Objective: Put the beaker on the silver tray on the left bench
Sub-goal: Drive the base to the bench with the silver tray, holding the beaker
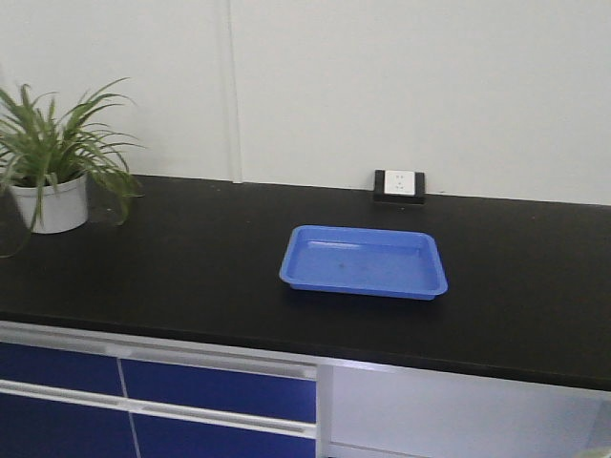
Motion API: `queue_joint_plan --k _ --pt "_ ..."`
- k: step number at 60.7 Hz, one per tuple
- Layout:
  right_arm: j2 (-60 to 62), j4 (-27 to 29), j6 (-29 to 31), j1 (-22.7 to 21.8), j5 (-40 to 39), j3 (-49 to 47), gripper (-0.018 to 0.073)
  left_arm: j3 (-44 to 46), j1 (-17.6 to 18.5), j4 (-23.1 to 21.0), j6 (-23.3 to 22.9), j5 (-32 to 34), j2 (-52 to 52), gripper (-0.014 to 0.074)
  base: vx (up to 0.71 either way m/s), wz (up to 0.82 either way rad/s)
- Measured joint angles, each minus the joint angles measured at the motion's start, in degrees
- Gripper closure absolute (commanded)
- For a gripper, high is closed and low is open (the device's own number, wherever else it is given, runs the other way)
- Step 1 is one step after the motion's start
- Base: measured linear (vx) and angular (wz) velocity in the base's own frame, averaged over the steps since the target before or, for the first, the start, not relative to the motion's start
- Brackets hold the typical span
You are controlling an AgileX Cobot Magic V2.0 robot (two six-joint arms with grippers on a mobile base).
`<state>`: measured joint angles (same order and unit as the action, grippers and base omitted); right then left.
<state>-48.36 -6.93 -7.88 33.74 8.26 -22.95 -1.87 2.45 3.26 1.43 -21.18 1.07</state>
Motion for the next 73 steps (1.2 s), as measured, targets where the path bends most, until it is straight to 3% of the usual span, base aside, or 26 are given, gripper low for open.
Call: queue_joint_plan --k 73 --pt "0.00 0.00 0.00 0.00 0.00 0.00 0.0573 0.00 0.00 0.00 0.00 0.00 0.00 0.0595 -0.27 0.60"
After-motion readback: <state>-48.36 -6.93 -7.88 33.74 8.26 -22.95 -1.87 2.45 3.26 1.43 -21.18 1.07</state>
